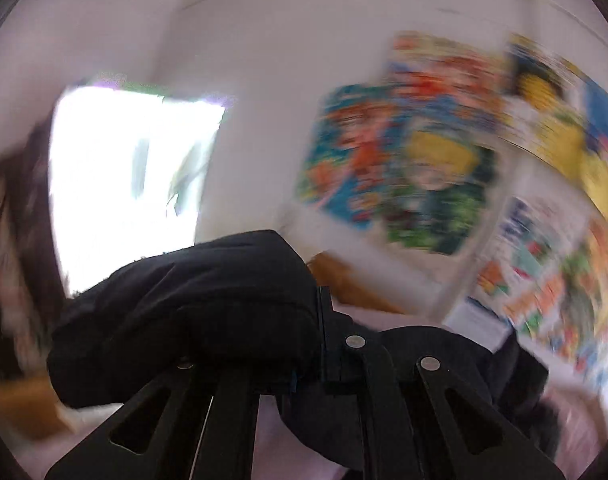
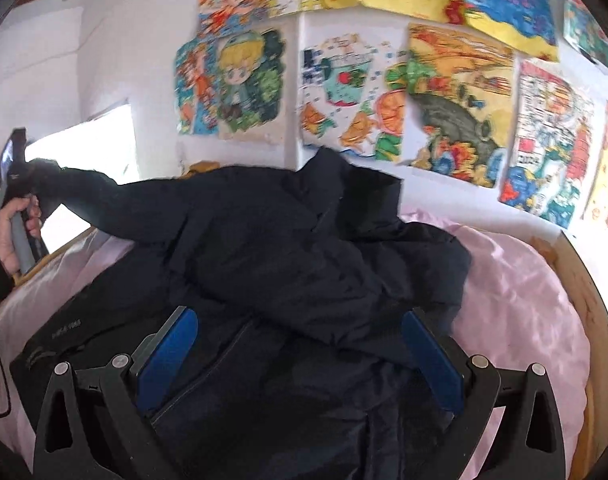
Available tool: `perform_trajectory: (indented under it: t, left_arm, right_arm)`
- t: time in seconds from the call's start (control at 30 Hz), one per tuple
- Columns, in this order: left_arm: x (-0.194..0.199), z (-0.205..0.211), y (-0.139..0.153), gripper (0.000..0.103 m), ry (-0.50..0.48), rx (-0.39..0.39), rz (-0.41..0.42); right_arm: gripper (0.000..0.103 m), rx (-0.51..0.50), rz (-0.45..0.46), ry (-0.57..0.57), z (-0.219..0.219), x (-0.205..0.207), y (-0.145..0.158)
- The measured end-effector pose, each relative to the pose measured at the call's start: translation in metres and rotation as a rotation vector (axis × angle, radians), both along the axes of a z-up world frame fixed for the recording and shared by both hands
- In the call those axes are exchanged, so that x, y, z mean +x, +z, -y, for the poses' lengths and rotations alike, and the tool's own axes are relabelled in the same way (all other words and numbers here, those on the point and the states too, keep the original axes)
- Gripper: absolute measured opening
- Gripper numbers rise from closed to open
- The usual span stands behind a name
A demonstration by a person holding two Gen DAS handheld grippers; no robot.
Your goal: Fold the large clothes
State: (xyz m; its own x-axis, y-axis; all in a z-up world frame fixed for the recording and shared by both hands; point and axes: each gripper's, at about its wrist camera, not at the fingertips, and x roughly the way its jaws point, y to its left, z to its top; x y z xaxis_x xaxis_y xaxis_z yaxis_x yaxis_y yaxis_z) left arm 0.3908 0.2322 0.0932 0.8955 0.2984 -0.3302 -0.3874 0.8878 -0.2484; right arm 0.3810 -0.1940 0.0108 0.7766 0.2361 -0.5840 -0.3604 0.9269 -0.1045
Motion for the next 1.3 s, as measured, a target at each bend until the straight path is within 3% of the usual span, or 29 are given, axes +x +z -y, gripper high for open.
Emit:
perform_trajectory:
  t: [0.2, 0.47, 0.73, 0.97, 1.2, 1.3]
  left_arm:
    - [0.036, 0.097, 0.039, 0.005, -0.224, 0.246, -0.012]
    - [0.093, 0.21, 0.03, 0.005, -0.503, 0.491, -0.1]
    - [0.104, 0.298, -0.038, 0.005, -0.679, 0.72, -0.222]
    - [0.111, 0.356, -0.117, 0.005, -0.852, 0.905, -0.396]
    - [0.105, 0.375, -0.186, 0.006, -1.004, 1.033, -0.52]
    - [0.105, 0.373, -0.202, 0.015, -1.066, 1.025, -0.549]
  right_arm:
    - [0.103, 0.09, 0.008, -0.119, 0.041, 0.015, 0.024]
    - [0.103, 0.119, 0.009, -0.247, 0.102, 0.034, 0.039]
    - [0.103, 0.213, 0.016, -0.364, 0.169, 0.056, 0.058]
    - [0.103, 0.292, -0.004, -0.422, 0.208, 0.069, 0.061]
    - [0.103, 0.313, -0.063, -0.423, 0.219, 0.083, 0.038]
    - [0.103, 0.311, -0.097, -0.383, 0.214, 0.09, 0.023]
